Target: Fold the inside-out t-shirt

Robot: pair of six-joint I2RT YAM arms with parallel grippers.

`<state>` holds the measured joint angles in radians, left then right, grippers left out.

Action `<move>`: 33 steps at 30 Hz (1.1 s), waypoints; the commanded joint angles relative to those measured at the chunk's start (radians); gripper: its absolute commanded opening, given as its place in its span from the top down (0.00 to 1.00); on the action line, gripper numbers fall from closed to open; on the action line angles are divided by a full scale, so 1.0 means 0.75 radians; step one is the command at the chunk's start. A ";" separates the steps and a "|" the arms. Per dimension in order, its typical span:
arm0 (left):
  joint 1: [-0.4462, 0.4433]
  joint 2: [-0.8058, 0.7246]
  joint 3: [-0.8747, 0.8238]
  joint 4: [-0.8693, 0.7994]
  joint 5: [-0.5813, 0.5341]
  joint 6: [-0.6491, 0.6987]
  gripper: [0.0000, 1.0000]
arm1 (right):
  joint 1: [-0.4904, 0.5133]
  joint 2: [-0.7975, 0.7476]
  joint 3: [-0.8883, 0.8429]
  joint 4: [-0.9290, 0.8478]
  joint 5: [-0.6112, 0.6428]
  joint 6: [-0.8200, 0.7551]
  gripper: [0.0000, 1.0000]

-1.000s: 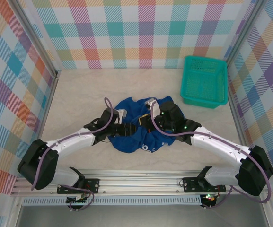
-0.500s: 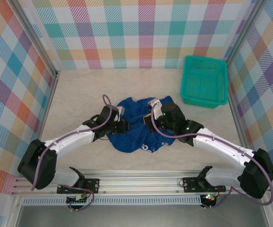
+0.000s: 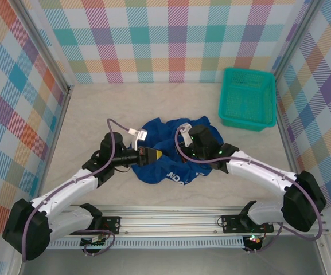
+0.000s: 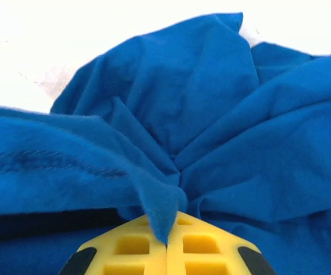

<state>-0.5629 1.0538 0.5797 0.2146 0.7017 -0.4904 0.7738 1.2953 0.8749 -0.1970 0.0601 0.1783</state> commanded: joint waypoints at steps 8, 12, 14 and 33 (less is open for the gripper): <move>-0.056 0.006 0.014 -0.247 -0.213 0.141 0.54 | -0.048 -0.053 -0.029 0.019 -0.247 0.089 1.00; -0.059 -0.047 0.038 -0.435 -0.480 0.136 0.44 | -0.048 -0.016 -0.038 0.099 -0.329 0.182 1.00; -0.066 -0.056 0.049 -0.515 -0.566 0.133 0.39 | -0.048 0.017 -0.030 0.140 -0.371 0.239 1.00; -0.205 -0.115 -0.051 -0.557 -0.657 0.001 0.24 | -0.079 0.165 0.119 0.075 -0.338 0.259 1.00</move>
<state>-0.6891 0.9329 0.5407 -0.2317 0.2081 -0.4526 0.7208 1.4128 0.9321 -0.1337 -0.1925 0.3668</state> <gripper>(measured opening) 0.769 0.045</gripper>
